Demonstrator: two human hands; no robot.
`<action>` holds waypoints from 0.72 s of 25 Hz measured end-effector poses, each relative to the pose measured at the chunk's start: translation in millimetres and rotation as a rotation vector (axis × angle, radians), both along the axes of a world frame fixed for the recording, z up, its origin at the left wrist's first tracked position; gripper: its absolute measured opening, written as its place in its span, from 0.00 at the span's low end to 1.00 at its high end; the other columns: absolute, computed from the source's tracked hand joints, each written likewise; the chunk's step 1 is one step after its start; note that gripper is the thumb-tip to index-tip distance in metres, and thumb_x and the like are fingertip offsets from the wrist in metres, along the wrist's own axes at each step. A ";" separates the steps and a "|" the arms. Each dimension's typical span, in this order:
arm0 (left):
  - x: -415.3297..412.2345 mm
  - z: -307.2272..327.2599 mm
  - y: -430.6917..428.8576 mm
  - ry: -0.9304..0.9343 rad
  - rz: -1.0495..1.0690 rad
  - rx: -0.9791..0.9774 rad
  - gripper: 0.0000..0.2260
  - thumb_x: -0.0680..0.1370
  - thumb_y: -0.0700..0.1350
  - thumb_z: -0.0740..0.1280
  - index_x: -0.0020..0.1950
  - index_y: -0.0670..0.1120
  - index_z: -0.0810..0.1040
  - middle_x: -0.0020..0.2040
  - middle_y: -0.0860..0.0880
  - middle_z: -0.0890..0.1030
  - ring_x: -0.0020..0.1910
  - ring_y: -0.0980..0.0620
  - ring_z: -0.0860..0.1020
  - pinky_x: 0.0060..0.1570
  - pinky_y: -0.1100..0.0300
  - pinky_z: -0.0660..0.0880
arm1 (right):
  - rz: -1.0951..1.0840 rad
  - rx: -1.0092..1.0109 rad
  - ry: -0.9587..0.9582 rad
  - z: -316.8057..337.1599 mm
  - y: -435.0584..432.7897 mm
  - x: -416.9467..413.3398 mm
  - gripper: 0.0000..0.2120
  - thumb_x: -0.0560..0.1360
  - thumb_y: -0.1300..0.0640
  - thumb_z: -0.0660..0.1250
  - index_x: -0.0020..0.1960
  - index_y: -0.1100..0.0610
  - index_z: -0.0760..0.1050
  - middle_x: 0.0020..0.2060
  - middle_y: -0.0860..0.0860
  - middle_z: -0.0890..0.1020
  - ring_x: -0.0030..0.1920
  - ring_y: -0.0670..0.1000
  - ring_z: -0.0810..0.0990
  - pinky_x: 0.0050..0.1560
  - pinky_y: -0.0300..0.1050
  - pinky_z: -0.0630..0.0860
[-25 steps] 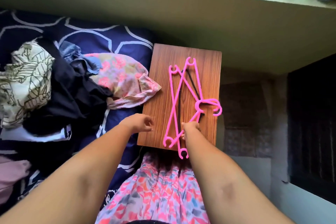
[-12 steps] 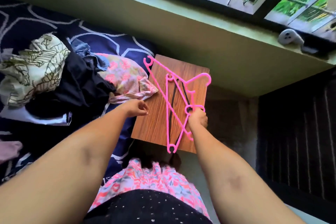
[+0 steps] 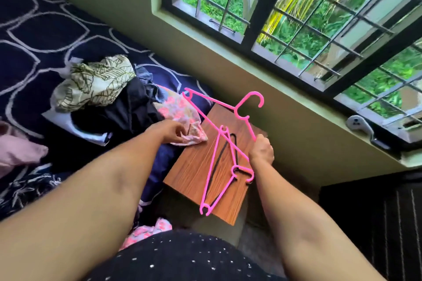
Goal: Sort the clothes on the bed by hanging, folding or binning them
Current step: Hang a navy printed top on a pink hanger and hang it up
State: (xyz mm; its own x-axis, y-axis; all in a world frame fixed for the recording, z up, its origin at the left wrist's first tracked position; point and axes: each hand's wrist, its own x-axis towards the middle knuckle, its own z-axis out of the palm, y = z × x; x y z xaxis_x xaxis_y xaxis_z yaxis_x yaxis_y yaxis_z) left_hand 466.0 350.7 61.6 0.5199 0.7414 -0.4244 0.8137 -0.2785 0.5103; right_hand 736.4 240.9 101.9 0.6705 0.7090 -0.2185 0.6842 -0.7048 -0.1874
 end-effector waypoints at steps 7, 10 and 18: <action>-28.3 35.2 -64.0 0.035 0.249 0.180 0.14 0.72 0.55 0.70 0.57 0.55 0.80 0.53 0.52 0.80 0.51 0.51 0.79 0.53 0.55 0.76 | 0.219 0.167 0.033 35.3 -1.1 3.0 0.18 0.82 0.59 0.48 0.69 0.52 0.66 0.58 0.58 0.76 0.56 0.63 0.77 0.53 0.53 0.73; -33.9 43.2 -106.8 0.043 0.339 0.204 0.15 0.73 0.53 0.71 0.59 0.55 0.79 0.53 0.51 0.78 0.52 0.51 0.79 0.54 0.56 0.75 | 0.231 0.217 0.080 38.2 -7.0 1.7 0.17 0.81 0.61 0.48 0.66 0.52 0.67 0.58 0.57 0.75 0.58 0.62 0.76 0.52 0.51 0.71; -114.5 35.4 -254.1 0.151 0.688 0.093 0.13 0.72 0.51 0.71 0.56 0.56 0.79 0.52 0.52 0.80 0.50 0.51 0.79 0.53 0.58 0.75 | 0.508 0.178 0.360 10.5 -24.6 -80.3 0.13 0.79 0.63 0.56 0.59 0.62 0.75 0.55 0.66 0.78 0.57 0.65 0.77 0.55 0.53 0.71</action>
State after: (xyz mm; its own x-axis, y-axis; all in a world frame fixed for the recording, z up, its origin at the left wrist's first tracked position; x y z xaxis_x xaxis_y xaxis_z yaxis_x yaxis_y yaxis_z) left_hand 351.5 96.7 97.0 -0.1391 0.9170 -0.3739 0.8803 0.2874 0.3774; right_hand 656.1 216.3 112.4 0.1483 0.9649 -0.2169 0.7967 -0.2465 -0.5518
